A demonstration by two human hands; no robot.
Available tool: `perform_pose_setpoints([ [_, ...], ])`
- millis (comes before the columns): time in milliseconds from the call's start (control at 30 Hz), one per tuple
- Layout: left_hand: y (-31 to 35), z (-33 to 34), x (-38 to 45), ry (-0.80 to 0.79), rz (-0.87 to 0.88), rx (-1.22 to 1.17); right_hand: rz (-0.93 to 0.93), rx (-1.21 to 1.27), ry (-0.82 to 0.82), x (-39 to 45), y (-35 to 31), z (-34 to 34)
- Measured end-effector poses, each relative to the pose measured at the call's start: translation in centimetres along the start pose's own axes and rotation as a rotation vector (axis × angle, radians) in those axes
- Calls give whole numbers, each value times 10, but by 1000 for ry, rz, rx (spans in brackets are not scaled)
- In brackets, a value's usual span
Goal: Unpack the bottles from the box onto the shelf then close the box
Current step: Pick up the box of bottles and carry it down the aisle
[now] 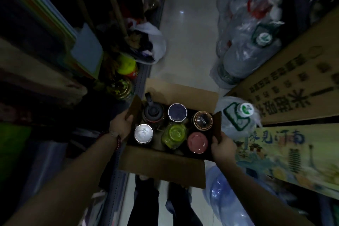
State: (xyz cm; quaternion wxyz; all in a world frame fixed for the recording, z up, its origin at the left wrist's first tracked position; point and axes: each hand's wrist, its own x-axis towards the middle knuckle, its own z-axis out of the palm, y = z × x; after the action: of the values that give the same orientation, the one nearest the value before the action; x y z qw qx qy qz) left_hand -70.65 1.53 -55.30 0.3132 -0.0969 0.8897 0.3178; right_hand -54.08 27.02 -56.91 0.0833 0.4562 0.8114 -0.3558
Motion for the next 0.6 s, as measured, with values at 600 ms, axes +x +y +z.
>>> perform_pose_setpoints([
  [600, 138, -39, -135, -146, 338, 310, 302, 159, 238, -135, -6, -155],
])
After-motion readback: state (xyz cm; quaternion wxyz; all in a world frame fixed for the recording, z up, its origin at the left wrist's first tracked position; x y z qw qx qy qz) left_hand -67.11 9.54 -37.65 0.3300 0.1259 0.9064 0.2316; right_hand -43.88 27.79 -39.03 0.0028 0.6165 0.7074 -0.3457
